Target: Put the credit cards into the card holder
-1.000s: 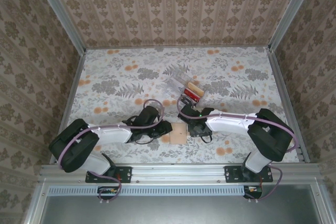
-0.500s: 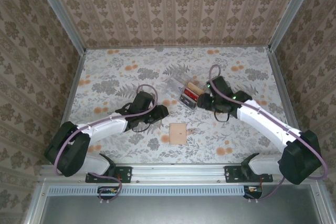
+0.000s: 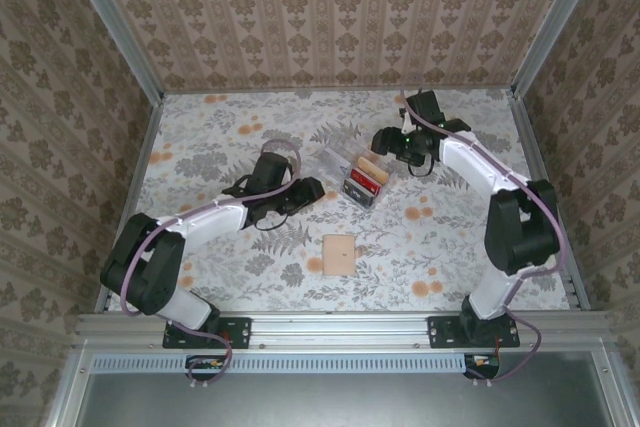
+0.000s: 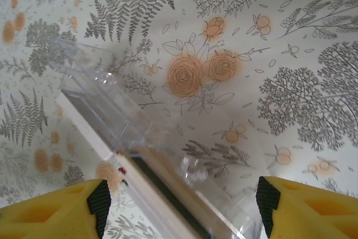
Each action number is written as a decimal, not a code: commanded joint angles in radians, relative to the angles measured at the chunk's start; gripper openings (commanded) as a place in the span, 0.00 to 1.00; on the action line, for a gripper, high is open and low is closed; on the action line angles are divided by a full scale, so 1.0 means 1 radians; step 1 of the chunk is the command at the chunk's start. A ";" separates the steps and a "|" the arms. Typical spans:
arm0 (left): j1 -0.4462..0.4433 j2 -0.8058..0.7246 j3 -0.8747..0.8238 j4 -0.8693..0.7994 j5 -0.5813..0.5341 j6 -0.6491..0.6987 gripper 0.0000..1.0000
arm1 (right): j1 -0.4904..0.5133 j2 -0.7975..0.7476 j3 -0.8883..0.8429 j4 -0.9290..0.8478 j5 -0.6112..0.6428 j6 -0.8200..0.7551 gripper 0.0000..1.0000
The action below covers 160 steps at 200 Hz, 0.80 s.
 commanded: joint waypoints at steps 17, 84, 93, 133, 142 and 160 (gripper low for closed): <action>0.021 0.004 0.018 -0.008 0.017 0.023 0.56 | -0.009 0.065 0.045 -0.032 -0.157 -0.034 0.72; 0.041 0.003 0.016 -0.018 0.046 0.037 0.56 | -0.007 0.005 -0.078 0.068 -0.284 0.044 0.68; 0.041 -0.001 0.011 -0.019 0.049 0.039 0.56 | -0.005 -0.002 -0.094 0.076 -0.296 0.050 0.68; 0.041 -0.020 -0.014 -0.009 0.058 0.033 0.56 | 0.017 -0.037 -0.118 0.075 -0.317 0.058 0.67; 0.040 -0.028 -0.021 -0.008 0.060 0.031 0.55 | 0.020 -0.045 -0.116 0.063 -0.308 0.056 0.67; 0.036 -0.053 -0.042 -0.009 0.067 0.025 0.53 | 0.023 -0.087 -0.116 -0.003 -0.184 0.048 0.66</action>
